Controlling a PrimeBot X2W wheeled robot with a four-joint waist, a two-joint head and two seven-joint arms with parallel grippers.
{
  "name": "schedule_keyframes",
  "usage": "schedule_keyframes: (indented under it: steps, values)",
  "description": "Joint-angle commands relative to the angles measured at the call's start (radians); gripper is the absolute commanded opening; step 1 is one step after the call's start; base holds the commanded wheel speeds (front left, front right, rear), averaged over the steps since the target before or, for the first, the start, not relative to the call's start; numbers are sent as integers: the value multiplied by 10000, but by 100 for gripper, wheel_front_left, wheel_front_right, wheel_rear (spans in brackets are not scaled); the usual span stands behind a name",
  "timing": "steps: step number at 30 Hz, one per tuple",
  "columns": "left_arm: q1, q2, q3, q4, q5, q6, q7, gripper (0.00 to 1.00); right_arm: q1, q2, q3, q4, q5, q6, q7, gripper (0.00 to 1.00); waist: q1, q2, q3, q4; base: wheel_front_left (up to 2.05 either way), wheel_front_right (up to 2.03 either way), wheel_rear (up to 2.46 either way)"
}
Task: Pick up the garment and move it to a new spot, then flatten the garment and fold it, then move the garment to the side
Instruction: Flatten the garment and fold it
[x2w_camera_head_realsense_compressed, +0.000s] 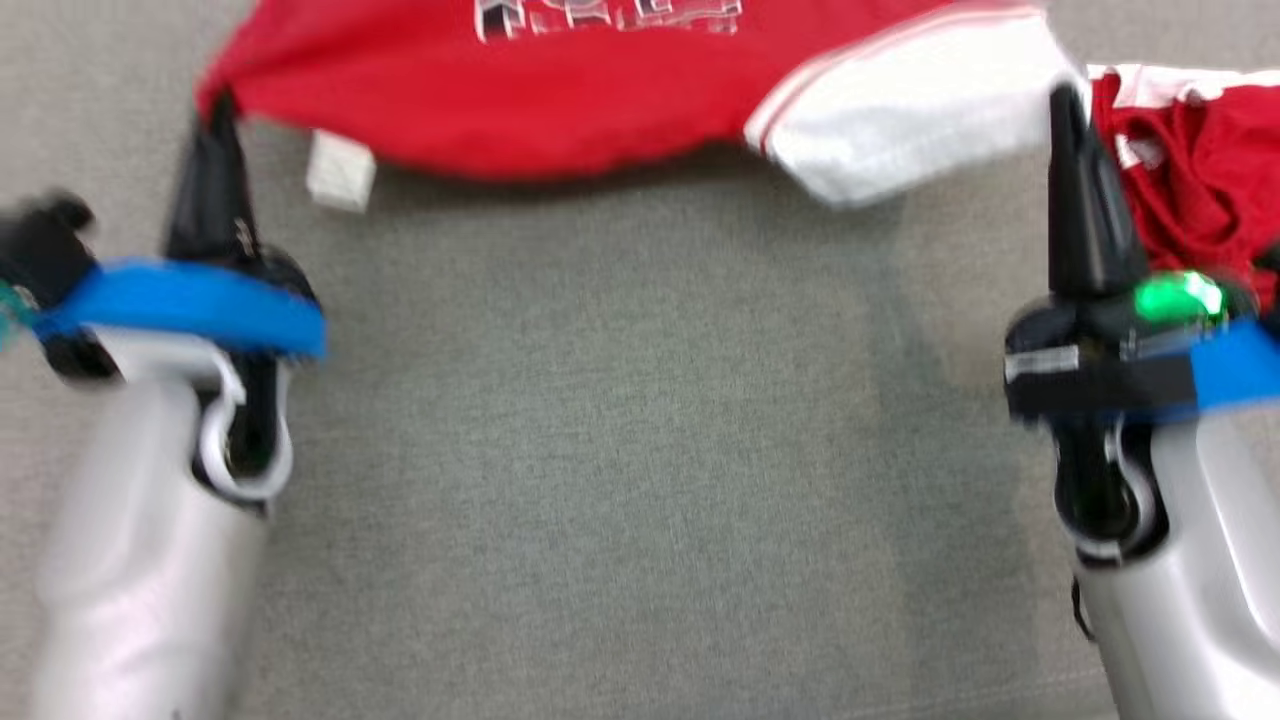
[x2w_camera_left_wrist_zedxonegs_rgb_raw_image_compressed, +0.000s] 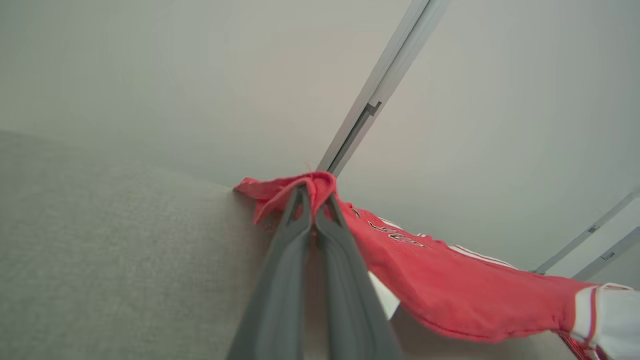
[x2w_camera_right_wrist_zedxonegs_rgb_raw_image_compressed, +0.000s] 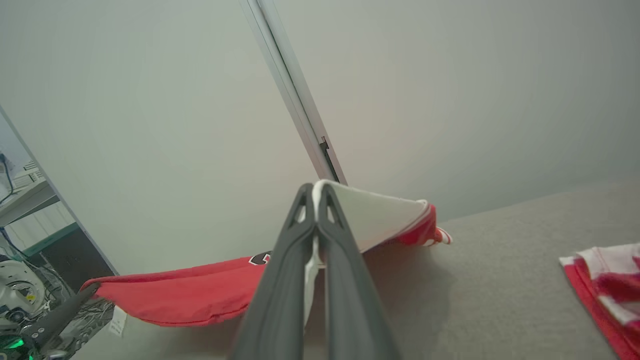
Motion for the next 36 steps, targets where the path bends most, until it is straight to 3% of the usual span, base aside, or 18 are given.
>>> schedule_keyframes:
  steps: [1, 12, 19, 23, 31, 36]
  values:
    - [502, -86, 38, -183, -109, -24, -46, 0, 579, -126, -5, -248, 101, 6, -27, 0, 4, 4, -389, -169, 0, 0, 0]
    - [4818, -581, 411, -2106, -154, 1, -47, 0, 5467, 398, -1016, -2623, 458, 6, 562, 0, 4, 4, -1947, 127, 0, 0, 0]
    - [6713, -589, 270, -3318, -296, 499, 264, 0, 7500, 837, -1654, -4240, 411, 6, 1521, 0, 4, 4, -2357, 168, 0, 0, 0]
    - [7098, -699, 330, -3545, -510, 687, 397, 0, 7631, 1032, -1888, -4158, 541, 6, 1746, 0, 4, 4, -2351, 190, 0, 0, 0]
    - [6492, -1039, 63, -2573, -681, 564, 586, 0, 6684, 1088, -1642, -2584, 419, 6, 1612, 0, 4, 4, -2033, 274, 0, 0, 0]
    - [5953, -1402, 421, -2088, -1306, 434, 456, 0, 5952, 1086, -1649, -1824, 574, 6, 1320, 0, 4, 4, -1821, 294, 0, 0, 0]
